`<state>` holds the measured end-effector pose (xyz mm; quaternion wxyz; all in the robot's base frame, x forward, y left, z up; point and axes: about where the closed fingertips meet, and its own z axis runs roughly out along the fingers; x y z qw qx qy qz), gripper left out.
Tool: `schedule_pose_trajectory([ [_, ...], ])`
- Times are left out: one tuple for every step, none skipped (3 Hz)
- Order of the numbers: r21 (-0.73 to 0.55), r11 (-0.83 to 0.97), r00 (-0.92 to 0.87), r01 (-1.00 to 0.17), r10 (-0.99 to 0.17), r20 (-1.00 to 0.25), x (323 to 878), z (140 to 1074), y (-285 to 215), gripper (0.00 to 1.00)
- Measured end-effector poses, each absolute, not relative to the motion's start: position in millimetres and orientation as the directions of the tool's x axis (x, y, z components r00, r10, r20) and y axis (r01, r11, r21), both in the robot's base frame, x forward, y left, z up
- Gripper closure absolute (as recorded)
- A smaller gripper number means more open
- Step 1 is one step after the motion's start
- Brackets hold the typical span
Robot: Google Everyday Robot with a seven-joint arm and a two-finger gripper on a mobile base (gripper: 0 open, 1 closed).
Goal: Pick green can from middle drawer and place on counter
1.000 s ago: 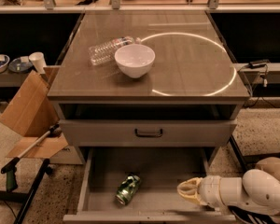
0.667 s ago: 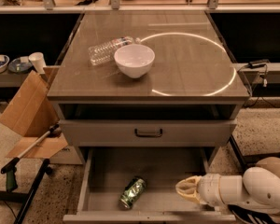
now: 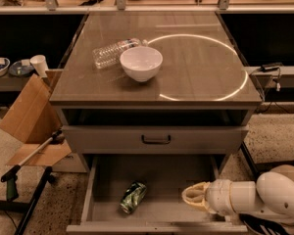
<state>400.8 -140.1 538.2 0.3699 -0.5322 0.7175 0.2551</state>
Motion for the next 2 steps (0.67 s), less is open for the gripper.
schedule_pose_trajectory([
  [-0.058,0.308,-0.139,-0.95,-0.58,-0.802,385.2,562.9,-144.1,0.74],
  [-0.078,0.315,-0.128,-0.946,-0.583,-0.802,374.9,575.6,-147.1,0.51],
])
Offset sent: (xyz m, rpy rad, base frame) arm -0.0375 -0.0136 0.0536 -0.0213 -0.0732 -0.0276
